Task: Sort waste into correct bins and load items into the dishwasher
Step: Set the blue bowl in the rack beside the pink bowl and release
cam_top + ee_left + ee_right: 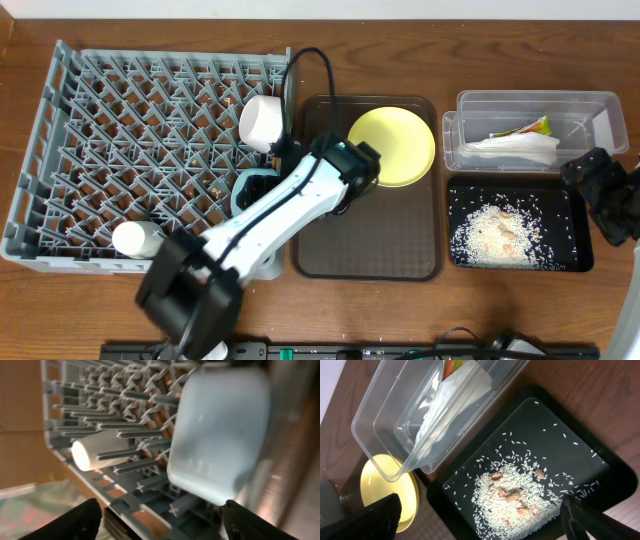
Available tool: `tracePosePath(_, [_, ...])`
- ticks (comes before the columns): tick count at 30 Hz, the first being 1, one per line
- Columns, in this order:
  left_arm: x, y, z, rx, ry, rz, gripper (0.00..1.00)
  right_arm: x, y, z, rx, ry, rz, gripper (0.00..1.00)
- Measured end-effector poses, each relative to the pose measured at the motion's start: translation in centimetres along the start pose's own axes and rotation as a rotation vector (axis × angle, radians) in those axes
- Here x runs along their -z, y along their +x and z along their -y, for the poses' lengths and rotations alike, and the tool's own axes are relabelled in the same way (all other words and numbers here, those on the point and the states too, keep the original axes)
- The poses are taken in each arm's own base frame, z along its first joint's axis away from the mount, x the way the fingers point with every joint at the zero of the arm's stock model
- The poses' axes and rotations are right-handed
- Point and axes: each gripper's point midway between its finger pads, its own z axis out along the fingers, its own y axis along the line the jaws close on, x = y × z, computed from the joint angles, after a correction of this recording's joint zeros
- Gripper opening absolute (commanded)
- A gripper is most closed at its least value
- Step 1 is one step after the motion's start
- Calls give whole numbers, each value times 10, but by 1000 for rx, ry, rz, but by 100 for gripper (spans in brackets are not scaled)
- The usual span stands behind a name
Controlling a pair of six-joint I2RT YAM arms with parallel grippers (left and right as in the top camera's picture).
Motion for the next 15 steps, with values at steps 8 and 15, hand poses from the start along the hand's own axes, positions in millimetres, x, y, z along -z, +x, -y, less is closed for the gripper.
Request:
tracePosePath(8, [46, -18, 5, 75, 314, 106, 83, 0, 0, 0, 0, 0, 0, 99])
tracePosePath(15, [107, -40, -43, 197, 600, 313, 86, 0, 0, 0, 0, 0, 0, 99])
